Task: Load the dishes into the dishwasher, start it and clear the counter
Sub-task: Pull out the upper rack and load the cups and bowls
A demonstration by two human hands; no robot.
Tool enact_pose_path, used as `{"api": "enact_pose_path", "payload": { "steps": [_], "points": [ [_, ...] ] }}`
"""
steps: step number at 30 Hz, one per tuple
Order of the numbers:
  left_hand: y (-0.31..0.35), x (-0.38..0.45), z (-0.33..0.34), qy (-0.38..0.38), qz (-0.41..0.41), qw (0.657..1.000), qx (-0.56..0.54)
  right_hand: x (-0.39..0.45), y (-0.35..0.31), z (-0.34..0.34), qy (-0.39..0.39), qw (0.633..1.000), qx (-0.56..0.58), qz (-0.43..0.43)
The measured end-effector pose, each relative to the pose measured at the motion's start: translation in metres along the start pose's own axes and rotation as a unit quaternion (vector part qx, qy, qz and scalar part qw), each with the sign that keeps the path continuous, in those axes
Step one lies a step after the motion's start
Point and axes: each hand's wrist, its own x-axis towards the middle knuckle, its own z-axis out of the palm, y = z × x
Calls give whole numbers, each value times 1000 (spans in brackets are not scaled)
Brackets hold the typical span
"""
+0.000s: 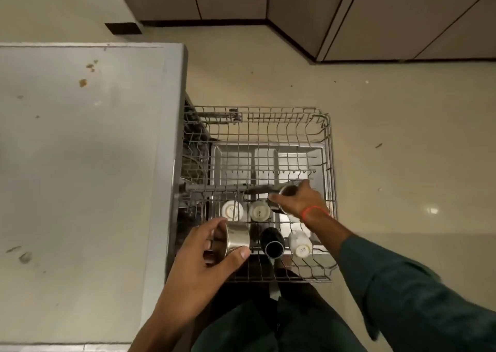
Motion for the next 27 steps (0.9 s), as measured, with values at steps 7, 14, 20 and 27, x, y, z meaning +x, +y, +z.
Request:
{"api": "enact_pose_path", "payload": {
  "steps": [7, 14, 20, 27],
  "points": [
    [-10, 34, -8, -44, 19, 997, 57, 46, -9, 21, 38, 997, 16, 69],
    [-23, 57, -2, -59, 14, 992, 109, 76, -11, 25, 74, 983, 91, 139],
    [-31, 62, 3, -75, -1, 991, 108, 94, -15, 27, 43, 987, 80, 129],
    [-35, 65, 17, -52, -39, 993, 102, 115, -14, 41, 25, 986, 42, 161]
  ]
}}
